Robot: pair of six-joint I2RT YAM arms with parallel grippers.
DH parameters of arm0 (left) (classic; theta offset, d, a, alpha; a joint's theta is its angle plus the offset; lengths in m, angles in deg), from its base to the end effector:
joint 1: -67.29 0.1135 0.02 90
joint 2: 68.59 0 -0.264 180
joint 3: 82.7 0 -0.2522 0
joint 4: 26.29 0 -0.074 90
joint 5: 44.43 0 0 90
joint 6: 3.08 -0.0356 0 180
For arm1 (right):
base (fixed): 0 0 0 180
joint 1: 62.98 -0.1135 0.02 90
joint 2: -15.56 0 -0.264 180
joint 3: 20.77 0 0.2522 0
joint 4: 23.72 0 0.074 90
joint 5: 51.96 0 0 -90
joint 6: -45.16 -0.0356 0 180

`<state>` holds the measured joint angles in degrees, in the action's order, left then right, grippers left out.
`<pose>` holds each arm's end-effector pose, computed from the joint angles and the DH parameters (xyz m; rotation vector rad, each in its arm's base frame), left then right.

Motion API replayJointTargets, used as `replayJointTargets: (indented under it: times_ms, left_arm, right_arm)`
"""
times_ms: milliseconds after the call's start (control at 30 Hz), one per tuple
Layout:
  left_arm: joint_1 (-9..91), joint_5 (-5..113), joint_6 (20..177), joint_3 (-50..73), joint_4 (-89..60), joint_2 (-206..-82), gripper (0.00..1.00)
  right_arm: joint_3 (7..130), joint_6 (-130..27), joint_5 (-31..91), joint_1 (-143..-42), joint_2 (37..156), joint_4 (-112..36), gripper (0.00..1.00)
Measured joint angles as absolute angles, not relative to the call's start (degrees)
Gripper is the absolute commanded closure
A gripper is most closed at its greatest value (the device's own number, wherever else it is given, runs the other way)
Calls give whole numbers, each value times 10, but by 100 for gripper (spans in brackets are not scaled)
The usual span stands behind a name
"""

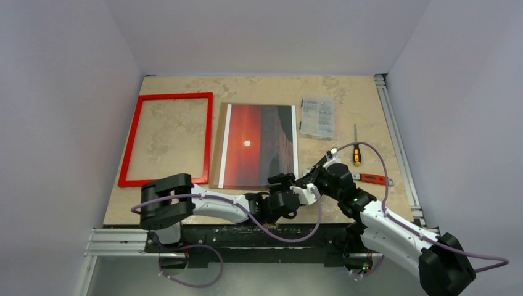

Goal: Take the photo out of the frame

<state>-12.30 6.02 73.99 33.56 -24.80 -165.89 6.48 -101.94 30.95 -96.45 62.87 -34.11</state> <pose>0.0850 -0.3370 0.1777 1.1835 1.6489 0.0293 0.1412 0.0986 0.1656 0.3890 2.2557 1.0297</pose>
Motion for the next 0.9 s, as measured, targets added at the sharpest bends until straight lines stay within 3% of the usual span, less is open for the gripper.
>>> replayJointTargets:
  times_ms: [300, 400, 467, 533, 633, 833, 900]
  left_arm:
    - [-123, 0, 647, 315, -319, -1724, 51]
    - [-123, 0, 640, 315, -323, -1728, 70]
    - [-123, -3, 632, 311, -329, -1732, 90]
    - [-123, -4, 623, 308, -333, -1740, 100]
    - [-124, -15, 610, 308, -342, -1749, 100]
    - [-125, -32, 608, 313, -359, -1736, 100]
    - [-124, -34, 609, 319, -361, -1725, 100]
  right_arm:
    - [65, -1028, 310, -963, 613, -342, 100]
    - [65, -1029, 309, -963, 613, -342, 100]
    - [65, -1029, 309, -963, 613, -342, 100]
    - [65, -1030, 309, -963, 612, -341, 82]
    - [68, -1030, 310, -963, 606, -358, 46]
    - [120, -998, 373, -960, 578, -499, 23]
    - [138, -991, 398, -960, 563, -536, 21]
